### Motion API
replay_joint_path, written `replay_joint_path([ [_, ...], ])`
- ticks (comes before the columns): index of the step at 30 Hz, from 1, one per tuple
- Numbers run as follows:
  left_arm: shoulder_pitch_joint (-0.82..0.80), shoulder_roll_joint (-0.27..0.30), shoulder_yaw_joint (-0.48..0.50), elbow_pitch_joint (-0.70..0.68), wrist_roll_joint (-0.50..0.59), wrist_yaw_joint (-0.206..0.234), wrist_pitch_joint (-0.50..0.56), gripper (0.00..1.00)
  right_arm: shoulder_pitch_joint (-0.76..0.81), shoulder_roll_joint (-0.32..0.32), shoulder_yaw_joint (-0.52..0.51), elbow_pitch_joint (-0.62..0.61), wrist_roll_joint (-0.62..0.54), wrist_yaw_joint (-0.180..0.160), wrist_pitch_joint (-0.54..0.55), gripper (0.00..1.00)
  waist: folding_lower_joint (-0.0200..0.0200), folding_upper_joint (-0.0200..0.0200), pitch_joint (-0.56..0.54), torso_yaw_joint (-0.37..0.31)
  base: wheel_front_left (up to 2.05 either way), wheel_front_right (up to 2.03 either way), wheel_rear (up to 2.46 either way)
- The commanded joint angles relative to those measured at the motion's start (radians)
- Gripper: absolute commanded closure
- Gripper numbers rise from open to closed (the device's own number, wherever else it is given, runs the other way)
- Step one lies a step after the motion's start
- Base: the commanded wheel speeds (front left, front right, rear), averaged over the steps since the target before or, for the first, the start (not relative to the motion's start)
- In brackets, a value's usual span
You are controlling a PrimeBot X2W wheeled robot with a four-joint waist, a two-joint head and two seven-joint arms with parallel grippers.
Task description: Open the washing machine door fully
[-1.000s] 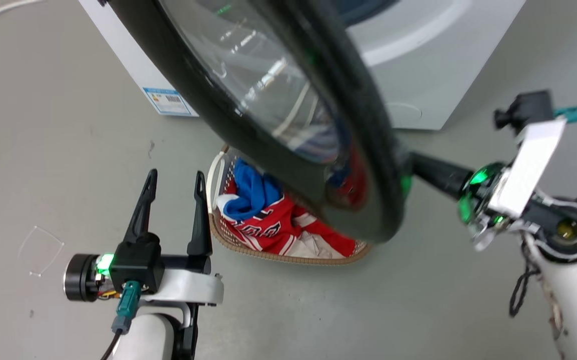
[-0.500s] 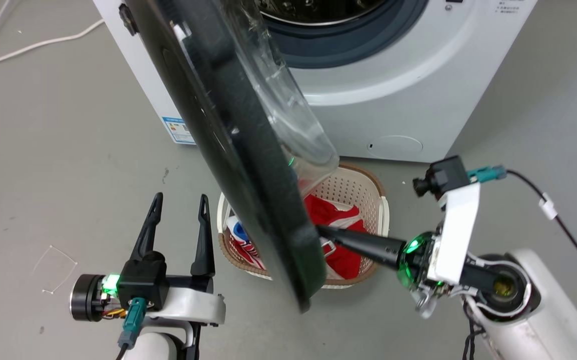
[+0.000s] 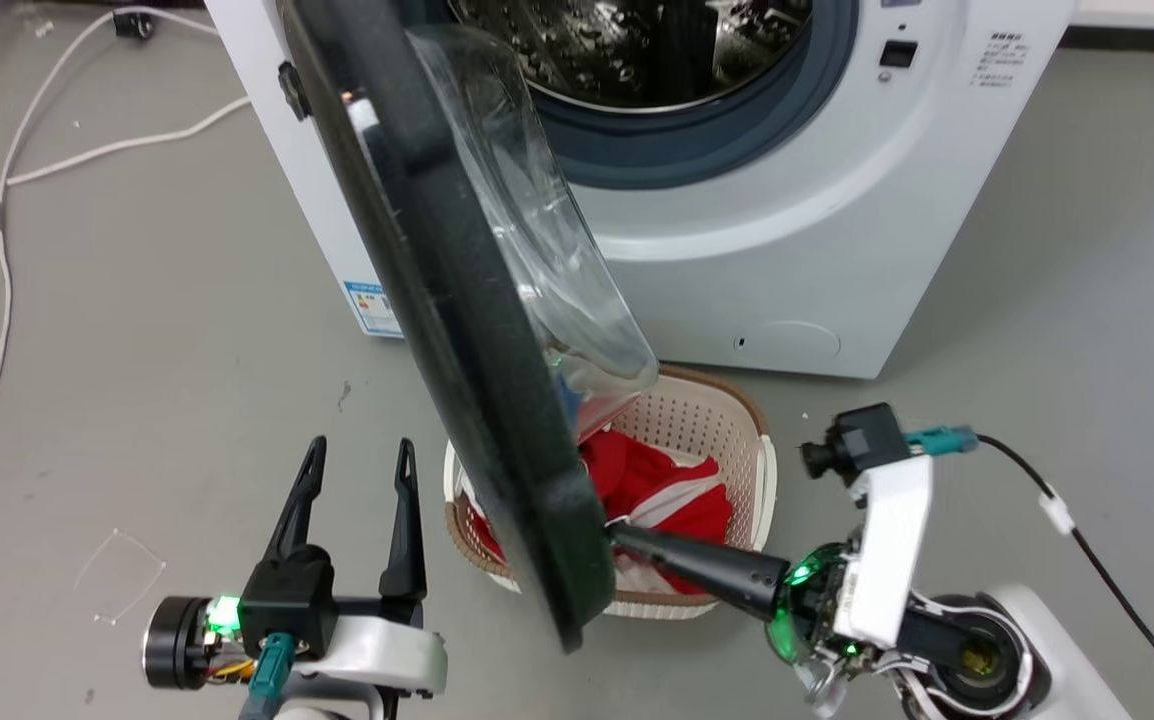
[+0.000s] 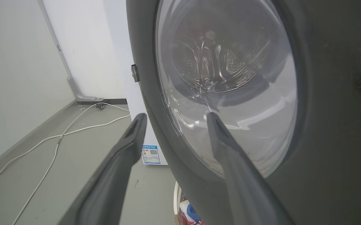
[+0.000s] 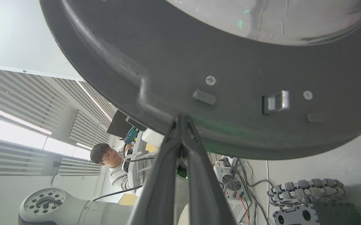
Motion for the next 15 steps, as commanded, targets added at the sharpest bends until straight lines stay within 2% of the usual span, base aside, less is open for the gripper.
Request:
replay_joint_path([
  [1, 0.013, -0.001, 0.004, 0.002, 0.004, 0.004, -0.003, 0.0, 0.013, 0.005, -0.011, -0.01, 0.002, 0.003, -0.013, 1.0, 0.0001, -0.0001, -0.013, -0.003, 0.0, 0.0, 0.0],
  [10, 0.063, -0.001, 0.013, 0.014, 0.011, -0.006, -0.003, 0.0, 0.118, 0.02, -0.141, -0.076, -0.05, 0.003, -0.205, 1.0, 0.0001, -0.0001, -0.097, -0.013, 0.0, 0.0, 0.0],
  [15, 0.094, 0.001, 0.019, 0.013, 0.017, -0.006, -0.003, 0.0, 0.177, 0.022, -0.215, -0.117, -0.18, 0.003, -0.4, 1.0, 0.0001, -0.0001, -0.137, -0.024, 0.0, 0.0, 0.0],
])
